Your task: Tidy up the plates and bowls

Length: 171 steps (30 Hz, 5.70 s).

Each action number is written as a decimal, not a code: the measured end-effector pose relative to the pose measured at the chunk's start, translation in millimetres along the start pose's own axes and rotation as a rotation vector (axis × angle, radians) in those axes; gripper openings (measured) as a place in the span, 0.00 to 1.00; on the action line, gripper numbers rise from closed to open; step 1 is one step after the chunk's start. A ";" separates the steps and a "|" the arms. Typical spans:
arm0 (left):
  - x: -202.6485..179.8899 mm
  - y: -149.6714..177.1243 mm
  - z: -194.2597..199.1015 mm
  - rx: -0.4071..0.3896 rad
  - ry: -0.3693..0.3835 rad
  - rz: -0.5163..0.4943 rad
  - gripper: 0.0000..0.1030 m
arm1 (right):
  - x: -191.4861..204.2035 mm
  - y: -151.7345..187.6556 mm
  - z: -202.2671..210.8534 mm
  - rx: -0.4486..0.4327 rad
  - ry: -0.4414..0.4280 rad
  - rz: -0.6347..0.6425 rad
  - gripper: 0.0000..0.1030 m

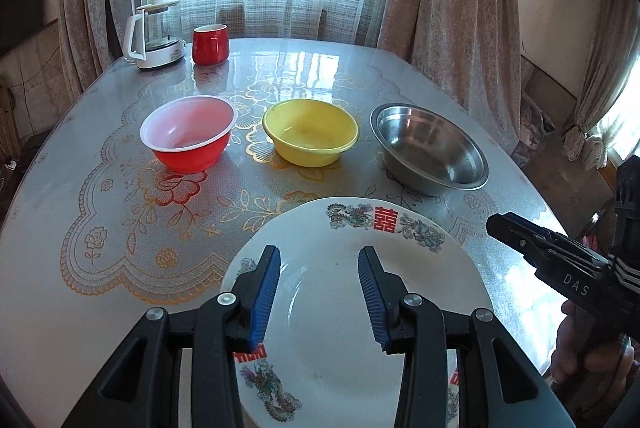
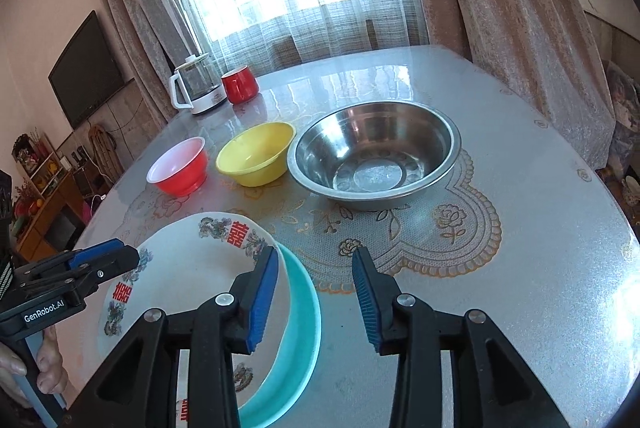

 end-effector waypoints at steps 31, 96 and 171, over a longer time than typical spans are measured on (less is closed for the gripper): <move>-80.5 -53.0 -124.5 0.235 0.071 0.147 0.42 | -117.8 -40.2 -70.8 0.074 0.113 -0.281 0.36; -148.8 83.7 -40.6 0.264 0.180 -0.170 0.43 | -122.0 65.2 52.3 0.119 0.169 -0.317 0.30; 56.1 -86.0 -54.7 0.169 0.138 0.314 0.45 | 5.4 -95.0 -121.3 0.201 -0.285 -0.301 0.19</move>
Point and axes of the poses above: each gripper's, at about its wrist camera, not at the fingertips, and z roughly against the way its jaws point, x to its left, y to its underside, the point moved 7 cm from there along -z, roughly the way its jaws point, and after that the axes turned 14 degrees about z, right-handed, at the moved point
